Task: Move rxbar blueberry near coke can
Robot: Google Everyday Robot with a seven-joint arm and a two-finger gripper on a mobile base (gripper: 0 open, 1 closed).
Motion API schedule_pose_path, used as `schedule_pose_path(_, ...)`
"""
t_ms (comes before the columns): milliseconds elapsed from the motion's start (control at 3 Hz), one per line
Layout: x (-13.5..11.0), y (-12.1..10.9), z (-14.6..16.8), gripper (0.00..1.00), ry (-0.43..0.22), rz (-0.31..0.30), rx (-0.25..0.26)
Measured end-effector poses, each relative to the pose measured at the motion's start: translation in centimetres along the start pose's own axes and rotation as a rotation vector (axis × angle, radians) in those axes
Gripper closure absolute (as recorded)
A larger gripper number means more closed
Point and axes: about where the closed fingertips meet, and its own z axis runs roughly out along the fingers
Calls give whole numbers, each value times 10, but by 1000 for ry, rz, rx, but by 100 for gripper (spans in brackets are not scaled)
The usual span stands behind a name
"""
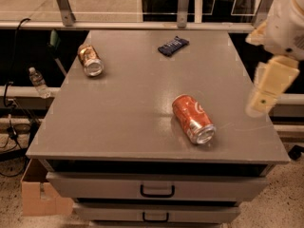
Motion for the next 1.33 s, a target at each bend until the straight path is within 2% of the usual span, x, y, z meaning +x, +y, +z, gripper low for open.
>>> schedule_pose_path(333,-46,-46,22,0,-102,1,-6)
schedule_pose_path(667,-109,-101,33,0,-226,16,12)
schedule_pose_path(1000,-109,-101,33,0,-226,16,12)
schedule_pose_path(1333,-111,-107,43,0,-258,48,13)
